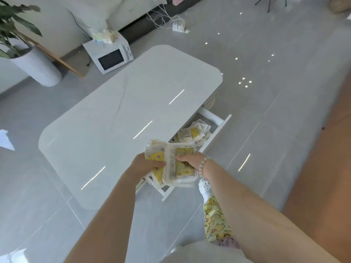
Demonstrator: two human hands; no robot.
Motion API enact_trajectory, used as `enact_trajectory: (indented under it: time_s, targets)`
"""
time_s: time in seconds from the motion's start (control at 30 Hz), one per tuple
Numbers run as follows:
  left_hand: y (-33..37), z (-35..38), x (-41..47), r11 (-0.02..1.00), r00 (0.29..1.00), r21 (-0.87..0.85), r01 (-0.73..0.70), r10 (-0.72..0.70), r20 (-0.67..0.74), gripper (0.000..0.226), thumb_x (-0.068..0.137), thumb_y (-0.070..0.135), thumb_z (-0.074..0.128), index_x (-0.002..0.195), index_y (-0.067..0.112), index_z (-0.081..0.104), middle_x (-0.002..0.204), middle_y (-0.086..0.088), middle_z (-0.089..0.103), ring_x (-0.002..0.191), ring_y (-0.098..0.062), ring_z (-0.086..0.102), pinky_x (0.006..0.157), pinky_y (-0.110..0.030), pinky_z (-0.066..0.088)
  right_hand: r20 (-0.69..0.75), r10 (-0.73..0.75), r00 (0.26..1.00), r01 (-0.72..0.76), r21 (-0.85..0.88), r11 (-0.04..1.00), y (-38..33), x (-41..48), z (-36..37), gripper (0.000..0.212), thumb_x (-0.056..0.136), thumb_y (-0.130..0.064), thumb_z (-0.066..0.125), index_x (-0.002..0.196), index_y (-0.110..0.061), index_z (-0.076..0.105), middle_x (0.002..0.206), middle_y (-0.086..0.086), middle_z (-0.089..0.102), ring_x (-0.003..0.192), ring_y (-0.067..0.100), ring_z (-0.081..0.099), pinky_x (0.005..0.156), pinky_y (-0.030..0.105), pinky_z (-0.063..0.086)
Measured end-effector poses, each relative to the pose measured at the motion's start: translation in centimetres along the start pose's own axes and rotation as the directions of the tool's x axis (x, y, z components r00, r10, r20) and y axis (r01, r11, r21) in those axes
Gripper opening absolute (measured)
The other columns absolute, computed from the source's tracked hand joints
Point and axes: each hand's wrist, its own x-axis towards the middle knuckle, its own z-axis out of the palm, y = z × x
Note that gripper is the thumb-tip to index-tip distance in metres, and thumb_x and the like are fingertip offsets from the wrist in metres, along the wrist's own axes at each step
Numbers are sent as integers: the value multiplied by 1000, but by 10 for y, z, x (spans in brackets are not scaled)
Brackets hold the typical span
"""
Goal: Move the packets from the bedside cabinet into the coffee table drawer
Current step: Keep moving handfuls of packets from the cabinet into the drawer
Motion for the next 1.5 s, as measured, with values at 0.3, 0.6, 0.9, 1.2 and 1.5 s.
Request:
enact_trajectory:
  time_s: [0.3, 0.6, 0.9, 1.2, 1.5]
  targets:
    - [77, 46, 87, 993, 984, -28, 112, -115, -135, 20, 73, 8, 77, 83, 20, 64, 89, -1, 68, 83, -20, 65, 80, -34, 53, 86, 89, 992, -88, -18, 996, -57, 98, -81, 70, 72, -46, 74, 120, -1, 51, 115, 13, 62, 104, 29, 62, 96, 41, 50]
    - [41, 82, 159, 910, 912, -283, 304, -363, -189, 34, 72, 5, 78, 103, 9, 64, 97, -7, 68, 88, -23, 65, 76, -32, 52, 181, 164, 970, -150, -89, 985, -40, 188, -93, 52, 74, -34, 75, 114, -4, 63, 111, 15, 68, 101, 30, 65, 95, 43, 50]
    - [-64, 103, 246, 719, 780, -514, 468, -609, -141, 23, 74, 5, 77, 89, 13, 62, 84, -5, 67, 73, -17, 63, 56, -25, 49, 270, 308, 912, -251, -225, 941, 18, 291, -48, 35, 81, -28, 71, 108, -14, 54, 106, 3, 61, 89, 18, 56, 76, 29, 49]
    - [-170, 91, 345, 723, 733, -460, 515, -650, -201, 18, 73, 13, 80, 81, 13, 63, 84, -5, 68, 76, -19, 63, 70, -29, 50, 294, 264, 919, -97, -482, 871, 68, 417, 29, 41, 82, -37, 67, 110, -13, 50, 103, 3, 59, 93, 20, 58, 77, 26, 45]
    - [-244, 89, 382, 698, 669, -493, 520, -691, -274, 27, 72, 16, 81, 88, 16, 60, 76, 4, 62, 69, -11, 58, 72, -29, 45, 170, 19, 985, 125, -790, 601, 108, 445, 105, 56, 90, -44, 57, 128, -7, 37, 115, 9, 59, 105, 25, 60, 69, 28, 42]
